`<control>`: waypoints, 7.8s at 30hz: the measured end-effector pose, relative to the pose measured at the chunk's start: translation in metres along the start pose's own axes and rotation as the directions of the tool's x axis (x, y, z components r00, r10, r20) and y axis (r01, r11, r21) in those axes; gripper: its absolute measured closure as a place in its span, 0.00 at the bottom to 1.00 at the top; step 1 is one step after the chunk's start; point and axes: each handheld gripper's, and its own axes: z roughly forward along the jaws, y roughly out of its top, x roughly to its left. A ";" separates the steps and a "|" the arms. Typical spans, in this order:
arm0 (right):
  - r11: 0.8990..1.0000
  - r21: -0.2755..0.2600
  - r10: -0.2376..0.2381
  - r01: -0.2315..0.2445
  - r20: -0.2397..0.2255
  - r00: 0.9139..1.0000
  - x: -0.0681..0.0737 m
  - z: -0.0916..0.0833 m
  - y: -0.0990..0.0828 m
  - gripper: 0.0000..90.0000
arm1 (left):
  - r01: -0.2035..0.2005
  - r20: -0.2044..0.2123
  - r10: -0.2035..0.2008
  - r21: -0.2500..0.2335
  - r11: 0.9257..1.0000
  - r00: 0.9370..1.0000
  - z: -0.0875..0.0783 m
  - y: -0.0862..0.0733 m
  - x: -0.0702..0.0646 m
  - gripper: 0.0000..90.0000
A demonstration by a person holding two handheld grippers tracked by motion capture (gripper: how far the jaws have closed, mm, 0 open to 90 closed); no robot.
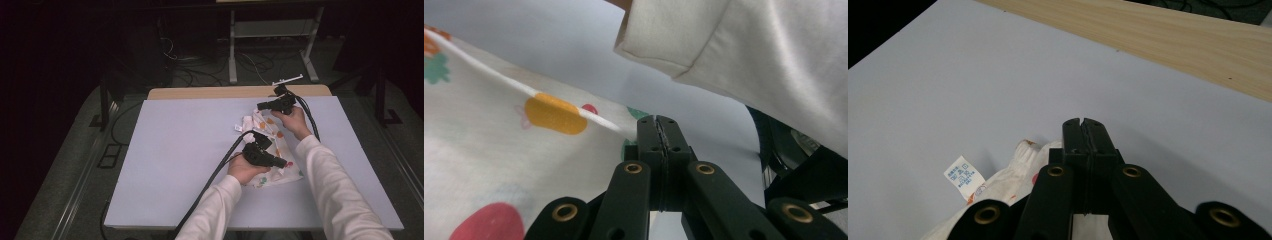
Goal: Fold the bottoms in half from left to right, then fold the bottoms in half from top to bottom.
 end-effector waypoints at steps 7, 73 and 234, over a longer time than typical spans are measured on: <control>1.000 0.001 -0.008 0.008 0.012 1.000 -0.003 -0.003 -0.001 0.99 | 0.003 0.012 -0.003 0.001 1.000 1.000 0.014 0.005 0.002 0.99; 0.994 -0.089 0.070 -0.067 0.035 0.997 -0.011 -0.058 -0.031 0.03 | -0.024 -0.108 0.011 -0.122 0.992 0.994 0.017 0.002 0.002 0.05; 0.983 -0.064 0.164 -0.173 -0.128 0.978 -0.011 -0.067 -0.083 0.98 | 0.124 -0.231 -0.187 -0.264 0.957 0.955 -0.056 0.005 0.121 0.96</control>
